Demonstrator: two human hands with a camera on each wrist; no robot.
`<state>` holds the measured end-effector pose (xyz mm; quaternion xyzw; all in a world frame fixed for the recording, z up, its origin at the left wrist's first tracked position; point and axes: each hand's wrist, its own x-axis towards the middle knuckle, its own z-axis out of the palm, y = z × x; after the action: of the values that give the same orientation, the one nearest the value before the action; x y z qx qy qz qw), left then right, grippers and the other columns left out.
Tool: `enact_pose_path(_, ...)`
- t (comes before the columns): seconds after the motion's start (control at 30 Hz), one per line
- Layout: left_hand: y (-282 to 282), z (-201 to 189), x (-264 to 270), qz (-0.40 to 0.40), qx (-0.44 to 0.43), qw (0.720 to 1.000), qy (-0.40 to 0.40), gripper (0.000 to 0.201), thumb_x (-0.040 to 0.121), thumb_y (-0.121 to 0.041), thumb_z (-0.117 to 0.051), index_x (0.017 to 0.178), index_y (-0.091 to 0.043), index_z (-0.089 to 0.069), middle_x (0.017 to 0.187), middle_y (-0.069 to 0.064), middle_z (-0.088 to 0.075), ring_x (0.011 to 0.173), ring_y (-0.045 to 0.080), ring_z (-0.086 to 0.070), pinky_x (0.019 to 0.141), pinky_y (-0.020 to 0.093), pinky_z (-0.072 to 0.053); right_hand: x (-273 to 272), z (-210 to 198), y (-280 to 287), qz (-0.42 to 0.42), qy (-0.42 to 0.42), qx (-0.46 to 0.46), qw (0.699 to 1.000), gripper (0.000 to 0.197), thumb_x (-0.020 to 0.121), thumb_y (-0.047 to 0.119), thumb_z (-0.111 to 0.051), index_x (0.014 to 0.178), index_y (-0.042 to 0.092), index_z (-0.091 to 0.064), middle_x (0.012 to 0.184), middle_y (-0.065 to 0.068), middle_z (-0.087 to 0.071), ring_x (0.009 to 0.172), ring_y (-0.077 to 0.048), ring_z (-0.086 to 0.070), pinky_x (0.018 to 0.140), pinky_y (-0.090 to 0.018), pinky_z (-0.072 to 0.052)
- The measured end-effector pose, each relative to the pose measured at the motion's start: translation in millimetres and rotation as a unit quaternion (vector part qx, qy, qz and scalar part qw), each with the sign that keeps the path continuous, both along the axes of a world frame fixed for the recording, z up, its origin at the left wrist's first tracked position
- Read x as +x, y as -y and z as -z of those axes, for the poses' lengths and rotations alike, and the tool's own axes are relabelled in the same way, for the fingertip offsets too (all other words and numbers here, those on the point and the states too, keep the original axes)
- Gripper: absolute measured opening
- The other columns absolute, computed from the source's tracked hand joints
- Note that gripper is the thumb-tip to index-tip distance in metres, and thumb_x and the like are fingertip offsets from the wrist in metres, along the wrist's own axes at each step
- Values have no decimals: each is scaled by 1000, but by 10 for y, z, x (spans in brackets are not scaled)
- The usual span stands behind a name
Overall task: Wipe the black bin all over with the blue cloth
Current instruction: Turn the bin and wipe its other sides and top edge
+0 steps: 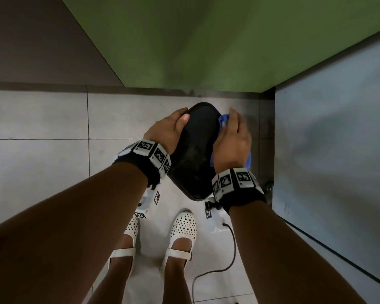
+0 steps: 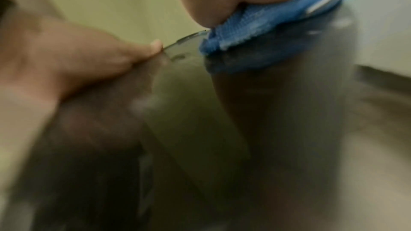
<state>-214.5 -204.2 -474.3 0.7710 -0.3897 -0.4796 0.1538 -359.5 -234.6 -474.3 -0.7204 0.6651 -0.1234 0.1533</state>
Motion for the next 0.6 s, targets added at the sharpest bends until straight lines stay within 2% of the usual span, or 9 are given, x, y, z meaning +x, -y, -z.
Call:
enact_pose_path(0.1,-4,-23,18,13,-4,1000,5,45,99,-45,-25,142,-34,-33,141,1,-51,129,25,-47,108,35,-36,220,-7,58,2,14,13,1000,37,87,9,-46,123,3,-55,124,-25,-56,111,-41,-55,96,-49,-44)
enact_pose_path(0.17,-3,-29,16,19,-14,1000,-1,45,100,-42,-25,143,-31,-33,141,2,-51,129,25,-48,108,36,-37,383,-15,151,-12,13,34,999,36,88,11,-48,123,5,-55,125,-23,-56,115,-39,-52,99,-47,-40)
enact_pose_path(0.23,-12,-14,13,18,-25,999,-8,45,100,-41,-26,143,-29,-34,141,4,-51,128,25,-49,107,35,-38,488,-42,226,-16,18,31,999,33,88,14,-50,119,6,-57,118,-21,-59,110,-37,-54,96,-45,-41)
enact_pose_path(0.33,-13,-3,7,11,-28,1000,-2,45,100,-41,-26,142,-30,-35,140,3,-52,127,25,-49,107,35,-38,411,-55,235,-67,14,42,997,37,92,22,-44,124,7,-54,120,-21,-57,111,-36,-53,96,-45,-43)
enact_pose_path(0.4,-5,-9,-6,4,-18,1000,6,45,99,-45,-26,142,-32,-35,140,2,-52,128,25,-49,108,35,-38,243,-57,184,-77,14,36,996,47,91,30,-32,126,7,-53,120,-23,-57,110,-38,-54,94,-46,-46)
enact_pose_path(0.47,-7,1,-7,-2,-11,1000,3,46,98,-47,-25,141,-34,-35,141,1,-51,129,25,-48,109,36,-36,79,-40,76,-26,5,20,999,54,88,34,-25,122,7,-56,116,-27,-59,102,-42,-58,88,-48,-51)
enact_pose_path(0.53,-7,-1,-8,-2,-9,1000,-5,47,98,-48,-25,142,-34,-34,142,1,-50,130,24,-47,110,37,-35,-37,-30,-44,29,-21,-1,999,47,90,32,-32,120,6,-58,118,-32,-56,103,-46,-57,87,-51,-49)
enact_pose_path(0.6,-5,-10,-10,-4,-9,1000,-7,47,98,-48,-25,142,-35,-34,142,0,-50,130,25,-47,110,38,-35,-54,-14,-92,101,-34,46,993,38,94,29,-42,127,11,-53,135,-33,-41,122,-47,-43,101,-54,-36)
